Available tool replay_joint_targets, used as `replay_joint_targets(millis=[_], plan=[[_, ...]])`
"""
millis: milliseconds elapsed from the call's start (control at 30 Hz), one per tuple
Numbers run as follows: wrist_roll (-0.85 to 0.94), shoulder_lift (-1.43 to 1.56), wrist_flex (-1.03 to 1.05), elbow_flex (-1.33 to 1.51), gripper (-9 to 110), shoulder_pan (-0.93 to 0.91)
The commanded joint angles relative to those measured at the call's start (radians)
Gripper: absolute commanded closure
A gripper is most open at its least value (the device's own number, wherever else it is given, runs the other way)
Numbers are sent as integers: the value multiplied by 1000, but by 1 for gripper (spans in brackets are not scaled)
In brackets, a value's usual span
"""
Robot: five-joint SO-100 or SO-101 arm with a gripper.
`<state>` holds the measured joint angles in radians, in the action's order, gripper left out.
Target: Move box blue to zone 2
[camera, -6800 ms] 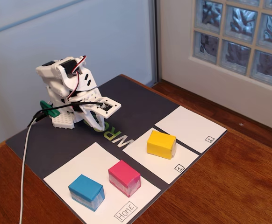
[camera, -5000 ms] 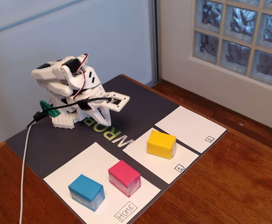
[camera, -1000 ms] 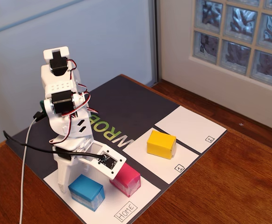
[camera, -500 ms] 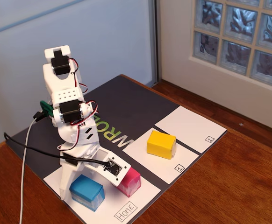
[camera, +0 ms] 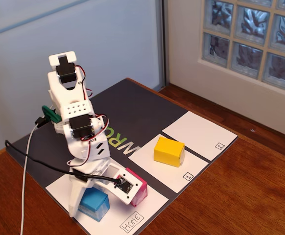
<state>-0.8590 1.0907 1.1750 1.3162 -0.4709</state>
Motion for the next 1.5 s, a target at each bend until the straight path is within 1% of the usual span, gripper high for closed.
replay_joint_targets(millis=[0, 133, 533, 633, 767, 900, 1067, 1267, 1367, 1467], plan=[[2, 8, -9, -20, 53, 12], [9, -3, -9, -20, 58, 12], [5, -29, -14, -20, 95, 11], [5, -20, -5, -20, 102, 11], [9, 43, 41, -28, 102, 0], [35, 106, 172, -115, 102, -26], [55, 173, 379, -307, 102, -64], [55, 192, 641, -606, 102, -95], [43, 198, 730, -707, 102, -83], [6, 244, 756, -719, 102, -37]])
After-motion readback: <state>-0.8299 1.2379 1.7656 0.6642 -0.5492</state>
